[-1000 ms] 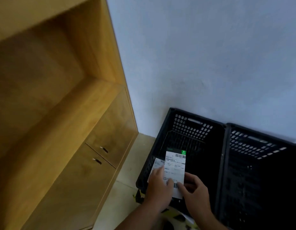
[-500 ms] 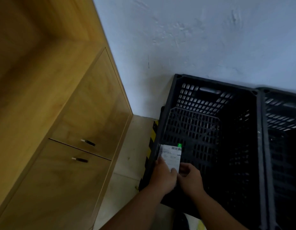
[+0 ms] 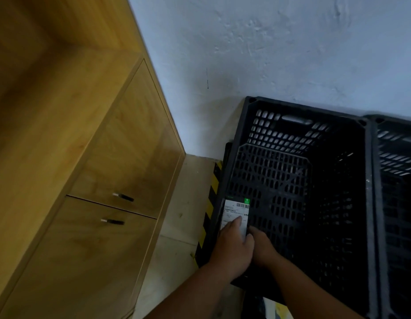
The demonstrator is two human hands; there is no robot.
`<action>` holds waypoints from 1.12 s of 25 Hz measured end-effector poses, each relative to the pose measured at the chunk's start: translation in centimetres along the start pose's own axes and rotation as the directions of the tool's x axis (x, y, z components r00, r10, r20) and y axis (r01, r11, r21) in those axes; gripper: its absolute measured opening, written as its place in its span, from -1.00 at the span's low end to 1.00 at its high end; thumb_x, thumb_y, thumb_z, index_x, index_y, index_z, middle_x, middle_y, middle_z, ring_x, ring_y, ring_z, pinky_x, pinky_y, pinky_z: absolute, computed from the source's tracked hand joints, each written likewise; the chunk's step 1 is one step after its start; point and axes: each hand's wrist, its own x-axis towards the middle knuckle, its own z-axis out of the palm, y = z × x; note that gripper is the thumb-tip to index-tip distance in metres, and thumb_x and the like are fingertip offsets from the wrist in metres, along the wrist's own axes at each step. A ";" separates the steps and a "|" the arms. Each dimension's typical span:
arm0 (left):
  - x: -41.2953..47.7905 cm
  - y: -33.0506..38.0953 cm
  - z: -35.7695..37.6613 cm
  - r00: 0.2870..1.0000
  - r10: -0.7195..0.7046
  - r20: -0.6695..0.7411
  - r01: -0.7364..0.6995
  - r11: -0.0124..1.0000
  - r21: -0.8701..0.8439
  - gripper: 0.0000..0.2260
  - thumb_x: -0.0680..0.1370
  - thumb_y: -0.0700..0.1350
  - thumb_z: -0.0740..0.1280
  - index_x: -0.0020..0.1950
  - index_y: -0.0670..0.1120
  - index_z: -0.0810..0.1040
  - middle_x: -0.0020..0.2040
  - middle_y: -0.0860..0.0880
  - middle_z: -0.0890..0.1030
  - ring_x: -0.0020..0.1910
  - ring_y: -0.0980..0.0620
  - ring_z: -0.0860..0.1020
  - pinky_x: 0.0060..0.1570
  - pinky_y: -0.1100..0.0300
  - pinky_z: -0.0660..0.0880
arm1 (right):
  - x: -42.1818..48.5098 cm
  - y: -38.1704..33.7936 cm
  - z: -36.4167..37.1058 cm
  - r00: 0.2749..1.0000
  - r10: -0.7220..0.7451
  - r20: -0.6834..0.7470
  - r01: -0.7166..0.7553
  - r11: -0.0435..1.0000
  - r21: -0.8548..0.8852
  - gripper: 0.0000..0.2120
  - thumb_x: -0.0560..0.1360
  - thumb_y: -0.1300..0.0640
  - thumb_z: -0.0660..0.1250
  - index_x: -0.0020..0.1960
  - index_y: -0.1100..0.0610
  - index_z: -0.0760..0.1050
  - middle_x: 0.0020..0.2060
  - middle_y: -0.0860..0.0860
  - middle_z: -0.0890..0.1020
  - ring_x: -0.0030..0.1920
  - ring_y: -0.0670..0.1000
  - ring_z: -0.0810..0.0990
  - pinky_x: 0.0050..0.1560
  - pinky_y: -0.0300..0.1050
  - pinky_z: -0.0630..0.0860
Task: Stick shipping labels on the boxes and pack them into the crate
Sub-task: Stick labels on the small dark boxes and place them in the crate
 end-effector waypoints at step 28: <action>-39.7 41.2 36.6 0.628 0.504 0.593 -0.770 0.512 0.380 -0.53 0.64 0.07 0.24 0.55 0.07 0.28 0.45 0.15 0.40 0.45 0.15 0.35 0.42 0.16 0.35 | -68.8 25.9 -38.5 0.538 0.234 -0.810 -0.209 0.968 0.140 -0.38 0.53 -0.11 0.36 0.53 -0.09 0.23 0.45 -0.10 0.42 0.43 -0.09 0.42 0.38 -0.23 0.36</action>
